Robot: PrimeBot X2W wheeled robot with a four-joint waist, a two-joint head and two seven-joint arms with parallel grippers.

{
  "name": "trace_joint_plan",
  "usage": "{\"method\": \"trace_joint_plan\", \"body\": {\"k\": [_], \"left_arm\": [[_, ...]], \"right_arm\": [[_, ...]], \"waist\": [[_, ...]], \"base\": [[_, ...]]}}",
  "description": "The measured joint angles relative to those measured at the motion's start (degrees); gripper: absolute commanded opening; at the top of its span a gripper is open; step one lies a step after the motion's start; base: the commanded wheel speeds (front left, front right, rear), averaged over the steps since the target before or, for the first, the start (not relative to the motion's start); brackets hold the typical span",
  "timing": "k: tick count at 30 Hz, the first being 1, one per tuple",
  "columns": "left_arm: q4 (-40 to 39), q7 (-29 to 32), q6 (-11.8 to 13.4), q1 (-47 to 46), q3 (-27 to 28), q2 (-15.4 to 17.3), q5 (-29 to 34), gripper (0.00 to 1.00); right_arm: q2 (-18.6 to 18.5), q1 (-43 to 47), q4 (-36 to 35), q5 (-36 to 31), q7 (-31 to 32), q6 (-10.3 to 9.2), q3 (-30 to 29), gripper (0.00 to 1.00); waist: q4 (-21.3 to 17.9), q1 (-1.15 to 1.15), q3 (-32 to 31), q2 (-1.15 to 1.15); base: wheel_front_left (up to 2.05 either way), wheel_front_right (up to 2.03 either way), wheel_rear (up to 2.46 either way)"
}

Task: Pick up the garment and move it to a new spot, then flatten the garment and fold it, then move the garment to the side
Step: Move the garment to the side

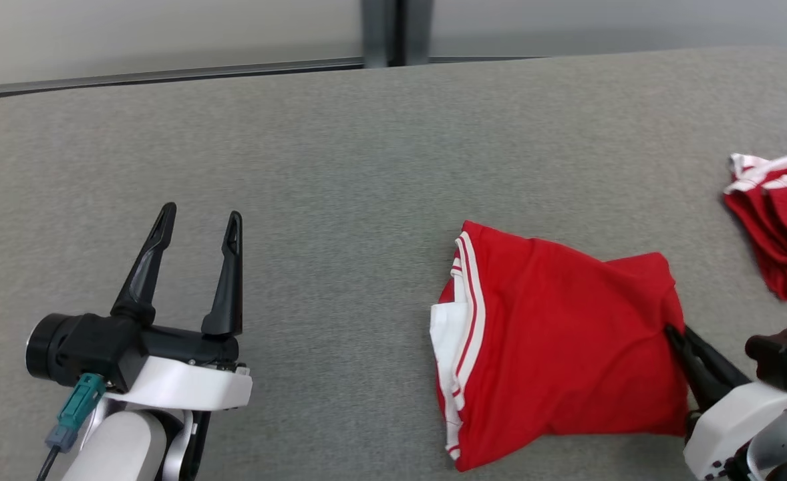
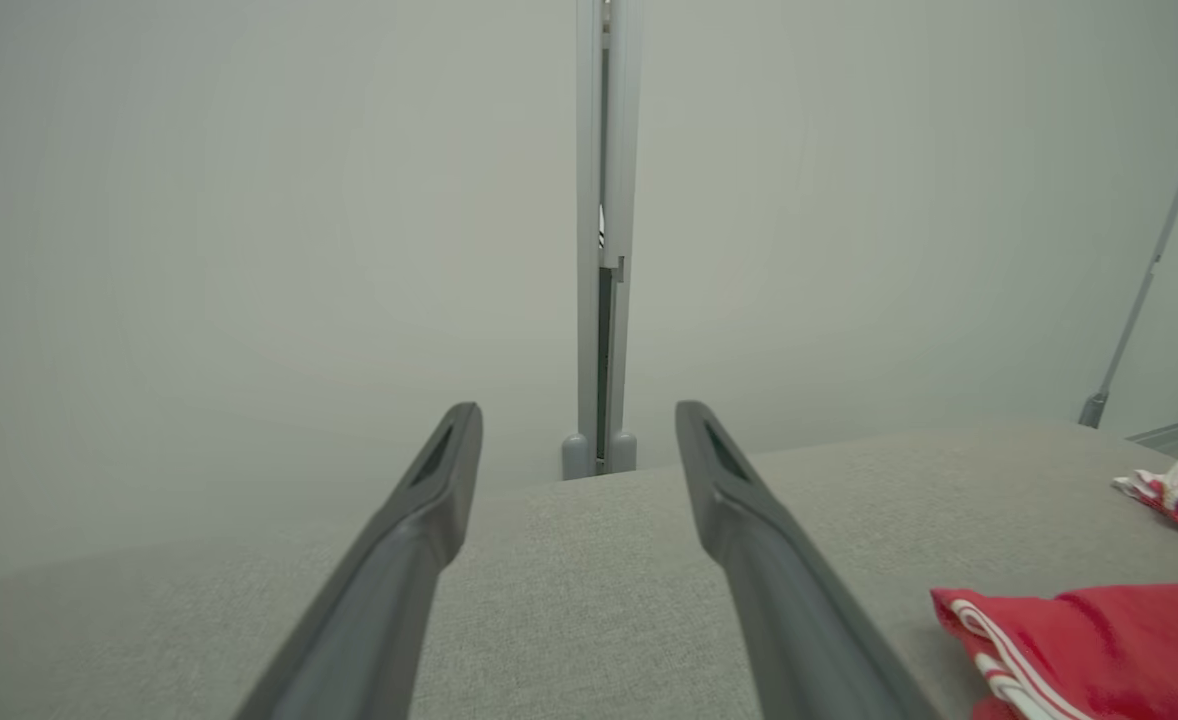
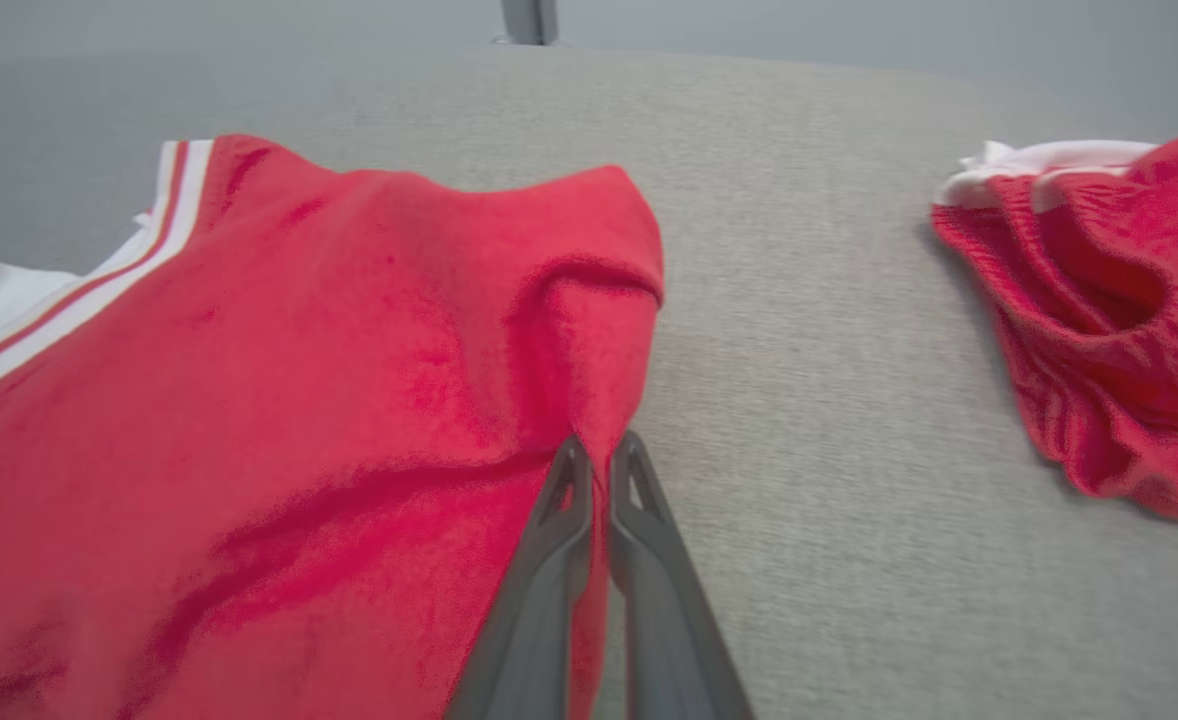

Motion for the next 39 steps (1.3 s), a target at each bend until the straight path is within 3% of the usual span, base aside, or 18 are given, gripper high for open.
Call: {"method": "trace_joint_plan", "body": {"k": [7,15,24,30,31,32,33,39], "left_arm": [[-1.37,2.32,-0.71,-3.42,-0.97,1.18,1.11,1.00],[-3.86,4.80,-0.90,-6.94,-1.08,3.56,2.75,1.00],[-5.50,5.59,-2.96,-14.09,-3.98,2.78,4.59,1.00],[-4.98,5.77,-4.38,-17.67,-5.53,2.76,5.78,1.00],[-4.74,5.69,-4.41,-17.92,-5.63,2.77,5.90,1.00],[-4.50,5.55,-4.45,-17.96,-5.67,2.81,5.93,1.00],[-4.23,5.45,-4.45,-17.96,-5.70,2.80,5.93,1.00],[-2.60,4.33,-4.52,-17.73,-5.76,2.19,5.20,1.00]], "right_arm": [[-2.59,-6.30,2.77,1.65,-4.41,0.00,0.44,0.00],[-4.03,-24.76,12.17,4.45,-12.15,0.01,0.41,0.00],[-11.09,-36.37,26.16,7.82,-16.72,0.00,-11.07,0.00],[-12.62,-40.57,34.21,10.58,-16.91,0.00,-12.93,0.00],[-12.44,-41.20,35.28,11.11,-17.25,0.00,-12.84,0.41],[-12.41,-41.74,36.49,11.16,-17.31,0.00,-12.49,0.76],[-12.44,-42.09,37.56,11.18,-17.40,0.00,-12.14,1.00],[-12.82,-41.98,41.58,10.31,-22.62,0.00,-11.94,1.00]], "waist": [[-8.99,0.00,2.00,0.00],[-15.06,0.00,7.67,0.00],[-15.16,0.00,16.35,0.00],[-13.10,0.00,21.24,0.00],[-12.76,0.00,21.80,0.00],[-12.44,0.00,22.25,0.00],[-12.14,0.00,22.55,0.00],[-11.46,0.00,21.71,0.00]], "base": [[0.00,0.00,0.00],[0.00,0.00,0.00],[0.00,0.00,0.00],[0.00,0.00,0.00],[0.00,0.00,0.00],[0.00,0.00,0.00],[0.00,0.00,0.00],[0.00,0.00,0.00]]}}
